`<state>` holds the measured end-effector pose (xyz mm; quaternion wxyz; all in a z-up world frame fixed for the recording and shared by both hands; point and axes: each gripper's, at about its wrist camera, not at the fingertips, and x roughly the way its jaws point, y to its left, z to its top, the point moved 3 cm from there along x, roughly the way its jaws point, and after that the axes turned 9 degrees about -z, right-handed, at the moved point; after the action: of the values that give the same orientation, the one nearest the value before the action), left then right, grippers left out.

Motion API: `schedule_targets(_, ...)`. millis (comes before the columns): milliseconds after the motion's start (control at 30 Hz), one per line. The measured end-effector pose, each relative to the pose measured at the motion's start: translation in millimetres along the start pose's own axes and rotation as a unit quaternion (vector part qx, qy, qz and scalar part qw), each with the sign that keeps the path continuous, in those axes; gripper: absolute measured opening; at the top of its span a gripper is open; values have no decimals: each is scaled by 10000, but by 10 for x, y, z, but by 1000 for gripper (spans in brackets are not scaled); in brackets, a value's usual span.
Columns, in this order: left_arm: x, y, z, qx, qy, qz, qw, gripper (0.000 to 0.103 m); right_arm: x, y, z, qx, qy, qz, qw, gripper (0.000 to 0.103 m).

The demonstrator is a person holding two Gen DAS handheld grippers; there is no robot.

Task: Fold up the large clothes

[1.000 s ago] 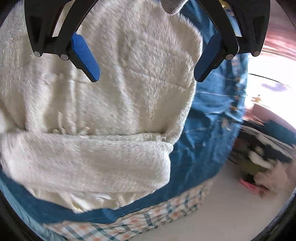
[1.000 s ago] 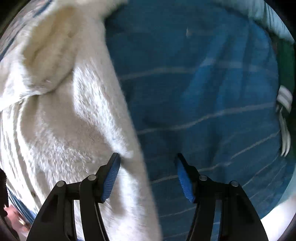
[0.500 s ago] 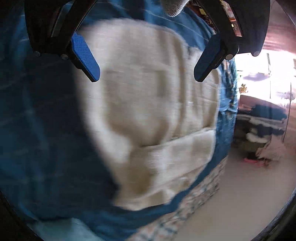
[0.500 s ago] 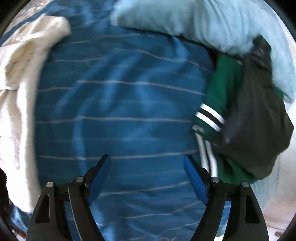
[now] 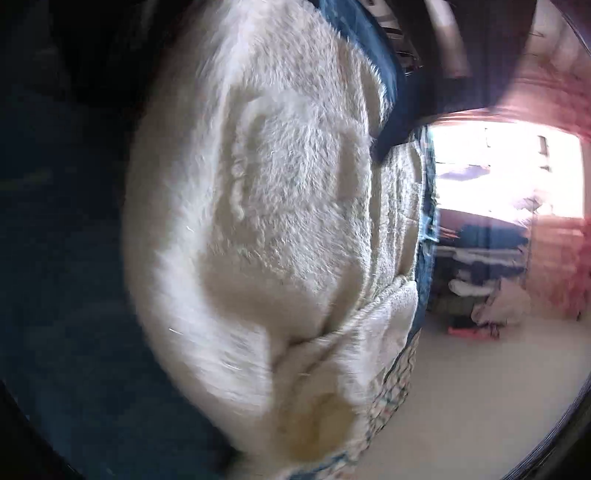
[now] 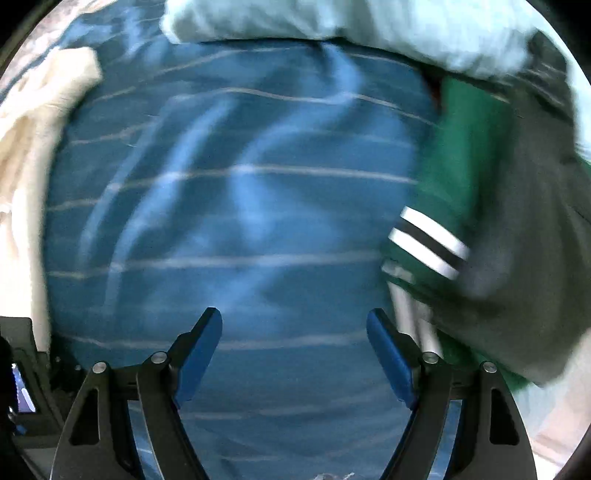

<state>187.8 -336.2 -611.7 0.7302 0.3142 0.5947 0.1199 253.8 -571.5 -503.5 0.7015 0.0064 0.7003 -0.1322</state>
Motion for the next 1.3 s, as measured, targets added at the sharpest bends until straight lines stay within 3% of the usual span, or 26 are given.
schedule_targets(33, 15, 120, 21, -172, 19, -218, 9996, 17, -9, 104, 105, 18, -36, 445, 9990, 82)
schedule_targets(100, 36, 394, 55, -494, 15, -578, 9971, 17, -47, 328, 340, 103, -97, 1476, 9889, 83)
schedule_targets(167, 34, 598, 69, -631, -23, -728, 9953, 16, -98, 572, 583, 161, -122, 2543, 9669, 89)
schedule_targets(200, 29, 682, 78, -674, -43, -755, 9949, 16, -128, 740, 731, 161, -89, 3136, 9494, 90)
schedule_targets(267, 26, 844, 121, -719, -95, -790, 9942, 16, -72, 942, 941, 211, 101, 3938, 9189, 91)
schedule_targets(300, 28, 912, 130, -734, -88, -819, 9939, 16, -57, 1130, 1083, 295, 282, 4406, 8968, 91)
schedule_targets(400, 3, 947, 138, -824, -85, -886, 9926, 16, -66, 1542, 1278, 389, 591, 4988, 8638, 93)
schedule_targets(467, -5, 942, 133, -929, -88, -947, 9911, 16, -34, 1796, 1358, 387, 897, 5126, 8530, 94)
schedule_targets(633, -71, 885, 99, -1269, -14, -1295, 9834, 16, 142, 1982, 1332, 827, 1511, 4894, 8549, 94)
schedule_targets(667, -57, 923, 87, -1350, 1, -1381, 9812, 16, 167, 1971, 1332, 939, 1555, 4842, 8559, 83)
schedule_targets(700, -58, 953, 75, -1388, -14, -1423, 9801, 16, 142, 1953, 1314, 989, 1565, 4684, 8639, 59)
schedule_targets(767, -21, 1078, 59, -1488, -37, -1576, 9762, 16, 109, 1947, 1278, 975, 1460, 4532, 8739, 36)
schedule_targets(800, -21, 1110, 48, -1538, -34, -1665, 9740, 16, 40, 1947, 1260, 957, 1372, 4467, 8789, 30)
schedule_targets(900, 15, 1353, 21, -1677, -38, -1993, 9655, 16, -159, 1934, 1225, 901, 1164, 4316, 8900, 25)
schedule_targets(1100, -32, 1866, -27, -1791, -219, -2583, 9491, 16, -949, 2103, 1202, 755, 781, 4144, 9036, 23)
schedule_targets(1300, 73, 2421, -88, -1898, -340, -3009, 9340, 16, -1659, 2623, 1224, 636, 631, 3898, 9165, 23)
